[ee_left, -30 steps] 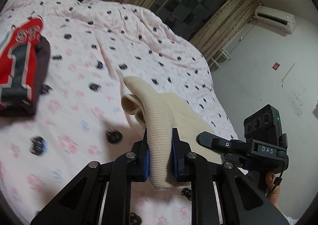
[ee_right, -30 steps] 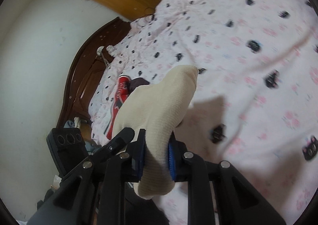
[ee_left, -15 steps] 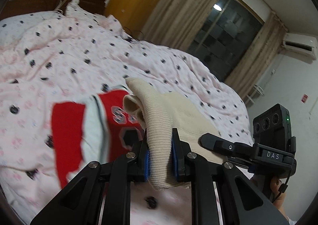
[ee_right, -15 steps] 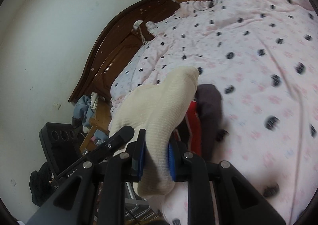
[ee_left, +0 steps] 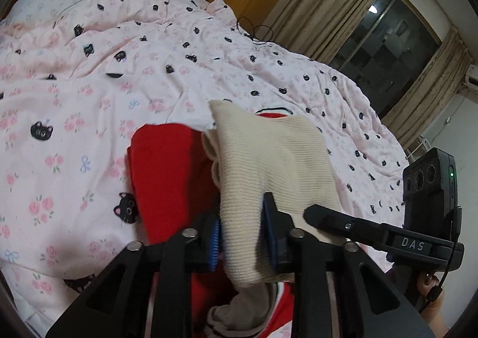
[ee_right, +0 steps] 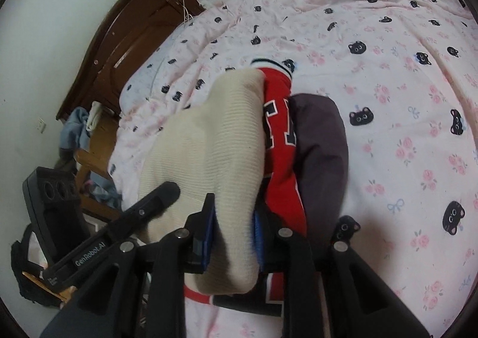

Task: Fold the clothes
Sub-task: 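Carry the folded sweater with the left gripper onto the red jersey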

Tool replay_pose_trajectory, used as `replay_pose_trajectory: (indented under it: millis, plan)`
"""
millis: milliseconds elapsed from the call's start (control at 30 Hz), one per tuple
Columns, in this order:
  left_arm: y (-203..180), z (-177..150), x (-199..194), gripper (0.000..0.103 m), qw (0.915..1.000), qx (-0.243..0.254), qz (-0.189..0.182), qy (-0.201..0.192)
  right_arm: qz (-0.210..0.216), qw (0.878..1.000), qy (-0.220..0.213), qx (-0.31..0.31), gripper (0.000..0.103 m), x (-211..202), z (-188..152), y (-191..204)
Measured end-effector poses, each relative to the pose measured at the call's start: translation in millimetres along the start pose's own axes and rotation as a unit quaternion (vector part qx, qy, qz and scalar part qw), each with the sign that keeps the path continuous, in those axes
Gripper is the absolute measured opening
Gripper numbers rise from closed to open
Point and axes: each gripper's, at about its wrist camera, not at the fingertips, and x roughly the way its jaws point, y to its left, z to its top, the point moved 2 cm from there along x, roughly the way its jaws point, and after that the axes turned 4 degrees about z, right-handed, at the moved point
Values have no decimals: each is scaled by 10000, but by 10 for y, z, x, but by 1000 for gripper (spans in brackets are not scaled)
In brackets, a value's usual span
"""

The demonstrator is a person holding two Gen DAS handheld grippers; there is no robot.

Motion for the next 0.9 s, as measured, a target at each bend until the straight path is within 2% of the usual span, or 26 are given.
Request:
replay_pose_trajectory:
  millis: [67, 133, 200, 267, 367, 533, 633, 800, 900]
  plan:
    - [41, -48, -63, 48, 9999, -56, 86, -99, -28, 10000, -6, -57, 28, -34, -25, 6]
    - [49, -54, -187, 48, 9994, -33, 188, -303, -161, 9997, -74, -186, 32, -115, -14, 47]
    - [50, -16, -332, 48, 9977, 72, 382, -564, -454, 9978, -252, -419, 42, -257, 23, 116]
    - [30, 39, -455, 48, 9956, 221, 483, -777, -609, 9954, -442, -598, 42, -392, 81, 178]
    - [-78, 127, -543, 48, 9943, 423, 364, -904, -501, 9947, -584, -680, 42, -502, 215, 265]
    - [-285, 145, -449, 48, 9960, 575, -40, -689, -274, 9939, -565, -903, 40, -363, 462, 513]
    - [-311, 59, -273, 48, 9972, 596, -47, -457, -243, 9943, -372, -970, 40, -123, 539, 603]
    - [-297, -80, -6, 48, 9979, 627, 58, -152, -539, 9963, 93, -665, 37, 266, 556, 389]
    - [-259, -134, 81, 48, 9978, 640, 152, -81, -334, 9987, 227, -317, 29, 345, 539, 180]
